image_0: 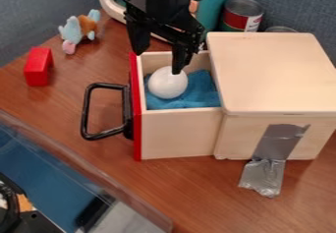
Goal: Put the white ball outside the drawer
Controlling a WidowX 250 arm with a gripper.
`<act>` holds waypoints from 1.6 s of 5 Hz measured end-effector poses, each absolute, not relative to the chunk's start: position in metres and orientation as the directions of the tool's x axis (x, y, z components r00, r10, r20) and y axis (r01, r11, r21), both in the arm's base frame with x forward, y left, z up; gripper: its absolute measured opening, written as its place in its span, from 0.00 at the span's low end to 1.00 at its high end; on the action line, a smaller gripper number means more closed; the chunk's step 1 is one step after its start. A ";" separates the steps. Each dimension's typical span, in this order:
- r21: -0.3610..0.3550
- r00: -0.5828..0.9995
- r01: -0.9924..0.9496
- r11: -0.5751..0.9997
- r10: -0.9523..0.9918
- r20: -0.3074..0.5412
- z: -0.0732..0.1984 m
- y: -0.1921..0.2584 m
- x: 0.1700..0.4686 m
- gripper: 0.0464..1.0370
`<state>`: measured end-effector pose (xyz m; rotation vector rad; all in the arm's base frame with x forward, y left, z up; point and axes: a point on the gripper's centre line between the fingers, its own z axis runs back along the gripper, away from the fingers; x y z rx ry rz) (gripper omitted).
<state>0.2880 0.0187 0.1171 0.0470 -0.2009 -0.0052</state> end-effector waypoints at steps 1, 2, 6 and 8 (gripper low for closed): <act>0.059 0.981 0.003 0.998 -0.015 0.196 0.110 0.020 0.292 0.96; 0.068 0.980 0.008 0.998 -0.021 0.197 0.102 0.021 0.297 0.96; 0.079 0.976 0.023 0.997 -0.040 0.212 0.089 0.011 0.308 0.96; 0.111 0.976 0.049 0.993 -0.071 0.204 0.079 0.004 0.307 0.96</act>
